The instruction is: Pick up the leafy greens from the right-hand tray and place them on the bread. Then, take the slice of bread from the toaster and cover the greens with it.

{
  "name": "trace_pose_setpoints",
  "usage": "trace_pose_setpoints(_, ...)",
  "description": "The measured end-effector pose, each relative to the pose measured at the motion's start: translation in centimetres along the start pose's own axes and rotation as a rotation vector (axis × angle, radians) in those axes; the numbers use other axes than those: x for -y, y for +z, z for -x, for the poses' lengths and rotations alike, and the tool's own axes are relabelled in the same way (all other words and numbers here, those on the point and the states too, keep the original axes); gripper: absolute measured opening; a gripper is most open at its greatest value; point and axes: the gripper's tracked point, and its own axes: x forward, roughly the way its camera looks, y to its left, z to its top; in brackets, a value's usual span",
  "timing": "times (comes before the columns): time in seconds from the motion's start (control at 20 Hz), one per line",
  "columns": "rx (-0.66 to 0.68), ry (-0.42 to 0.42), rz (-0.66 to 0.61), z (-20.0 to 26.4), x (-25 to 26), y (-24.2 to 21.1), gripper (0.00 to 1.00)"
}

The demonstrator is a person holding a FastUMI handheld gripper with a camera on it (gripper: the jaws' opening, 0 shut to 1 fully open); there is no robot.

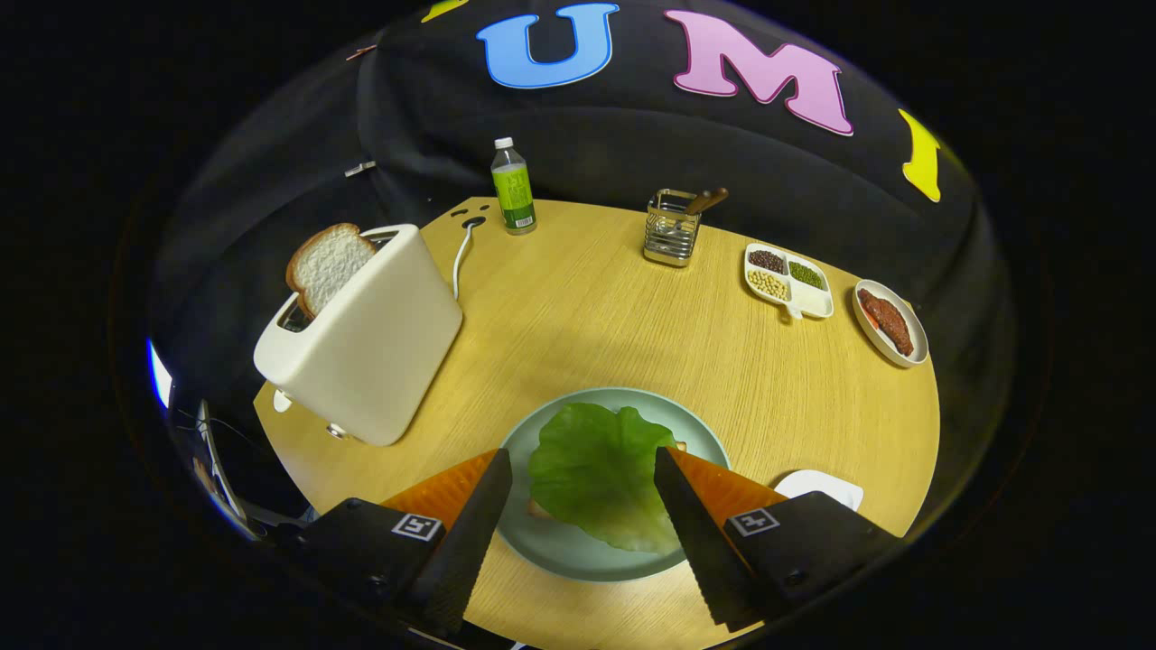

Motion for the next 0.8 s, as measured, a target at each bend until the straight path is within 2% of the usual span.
trace_pose_setpoints(0.15, 0.037, 0.012, 0.052, 0.7, -1.5, 1.2, 0.99)
trace_pose_setpoints(0.8, 0.227, 0.205, 0.325, 3.6, -15.1, 9.2, 0.98)
